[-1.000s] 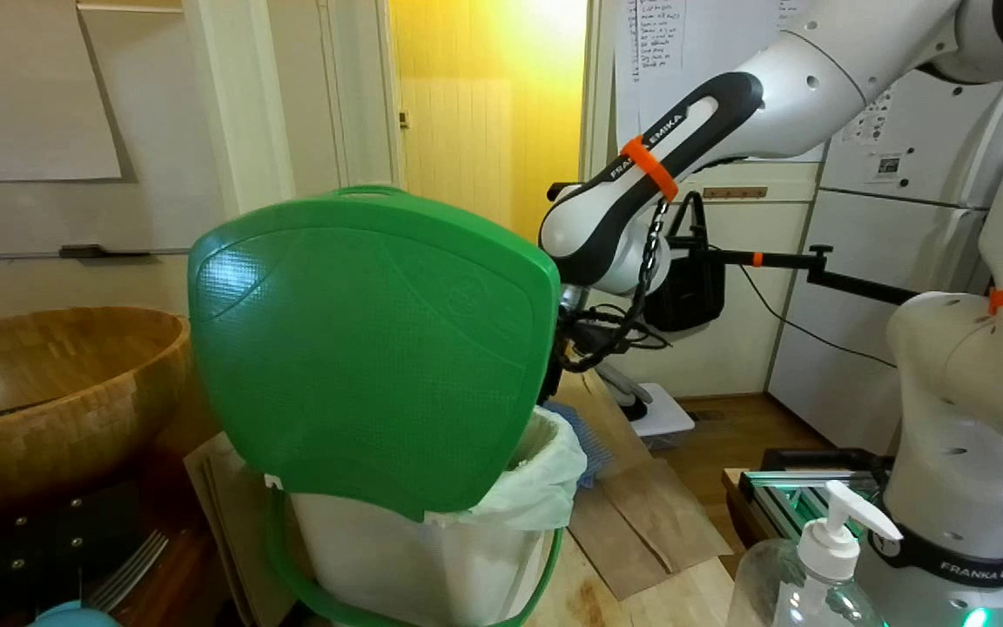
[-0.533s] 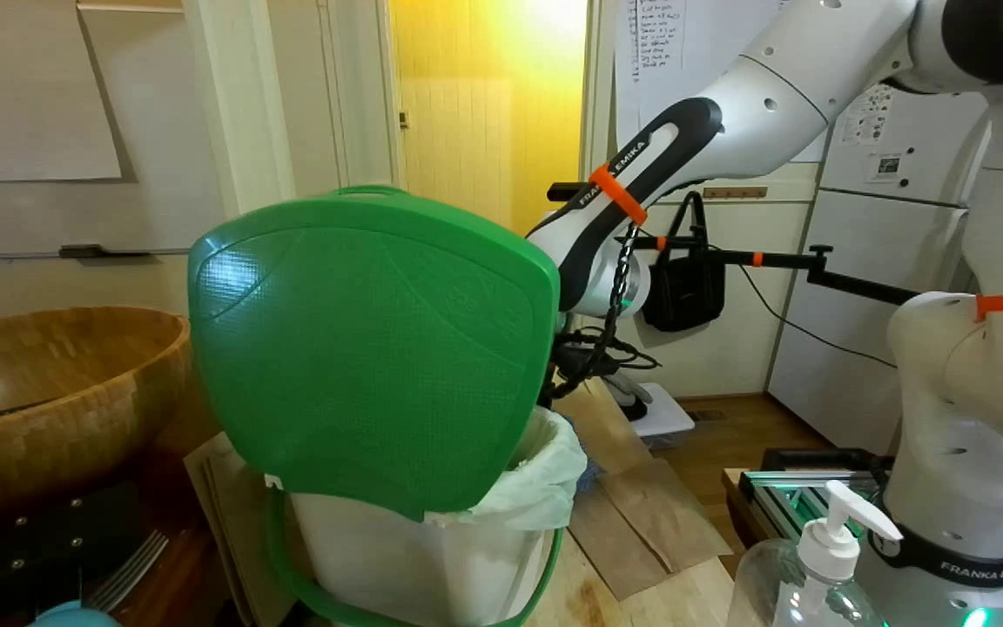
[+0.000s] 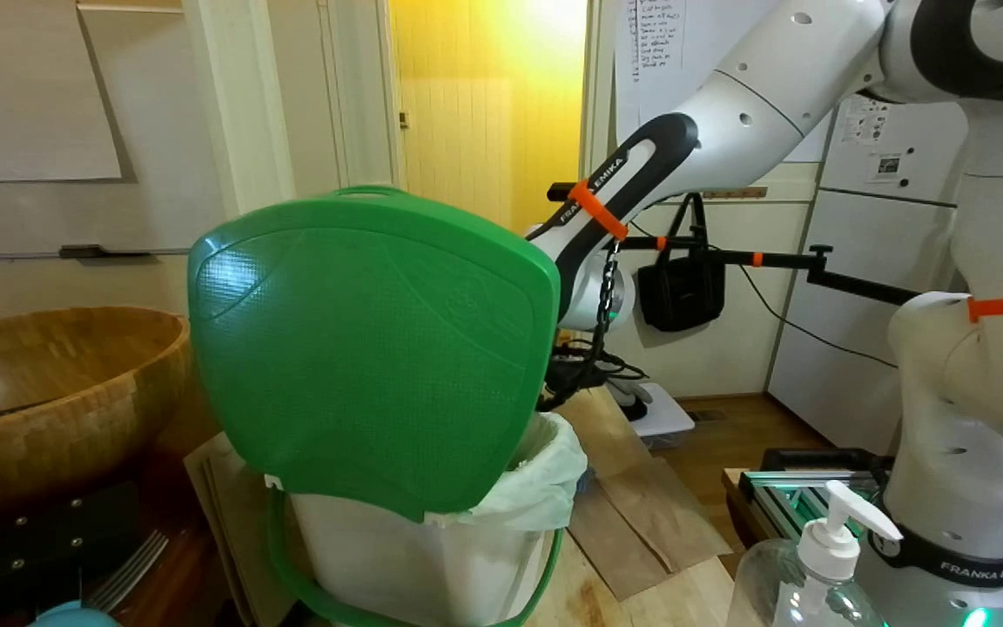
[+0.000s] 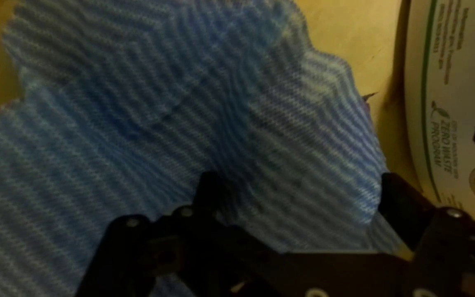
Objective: Open the bin, take the blue object and then put it back, then close the bin
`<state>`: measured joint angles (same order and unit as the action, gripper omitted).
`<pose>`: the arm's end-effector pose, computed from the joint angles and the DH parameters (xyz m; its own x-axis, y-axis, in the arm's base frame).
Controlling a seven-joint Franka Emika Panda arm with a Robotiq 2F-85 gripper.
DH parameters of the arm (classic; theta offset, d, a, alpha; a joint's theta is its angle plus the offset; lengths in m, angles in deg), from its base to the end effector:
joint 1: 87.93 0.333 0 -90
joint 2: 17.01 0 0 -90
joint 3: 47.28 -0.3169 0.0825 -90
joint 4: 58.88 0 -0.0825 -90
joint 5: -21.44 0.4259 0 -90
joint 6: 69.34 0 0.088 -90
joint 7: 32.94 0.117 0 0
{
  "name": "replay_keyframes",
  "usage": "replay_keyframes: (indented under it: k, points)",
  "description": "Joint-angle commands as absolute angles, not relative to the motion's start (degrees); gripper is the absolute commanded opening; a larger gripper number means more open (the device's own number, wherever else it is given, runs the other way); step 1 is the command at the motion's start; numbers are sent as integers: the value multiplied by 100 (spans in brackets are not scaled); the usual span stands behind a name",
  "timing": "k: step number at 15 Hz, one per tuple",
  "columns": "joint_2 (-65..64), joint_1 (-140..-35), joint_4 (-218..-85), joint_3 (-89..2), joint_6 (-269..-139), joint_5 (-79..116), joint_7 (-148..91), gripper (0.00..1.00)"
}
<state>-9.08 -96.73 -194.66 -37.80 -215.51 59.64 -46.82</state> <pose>0.5067 -0.1742 0.2280 0.8061 -0.5906 0.0361 -0.5432 -0.7629 -0.3506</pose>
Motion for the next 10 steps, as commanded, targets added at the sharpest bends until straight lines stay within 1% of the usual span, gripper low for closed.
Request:
replay_keyframes:
  k: [1,2,3,4,5,7,9,10]
  points:
    - [-695,-9768,-19379,-3877,-21575,5639,-4741,100]
    - [-682,-9781,-19377,-3878,-21541,5538,-4738,100]
    - [-675,-9789,-19383,-3866,-21500,5363,-4712,91]
    - [-670,-9800,-19385,-3860,-21460,5199,-4704,80]
    - [-675,-9813,-19386,-3856,-21414,5036,-4705,66]
    - [-697,-9845,-19392,-3864,-21394,4799,-4717,49]
    - [-721,-9870,-19388,-3860,-21395,4632,-4715,35]
    - [-746,-9889,-19387,-3857,-21395,4584,-4718,33]
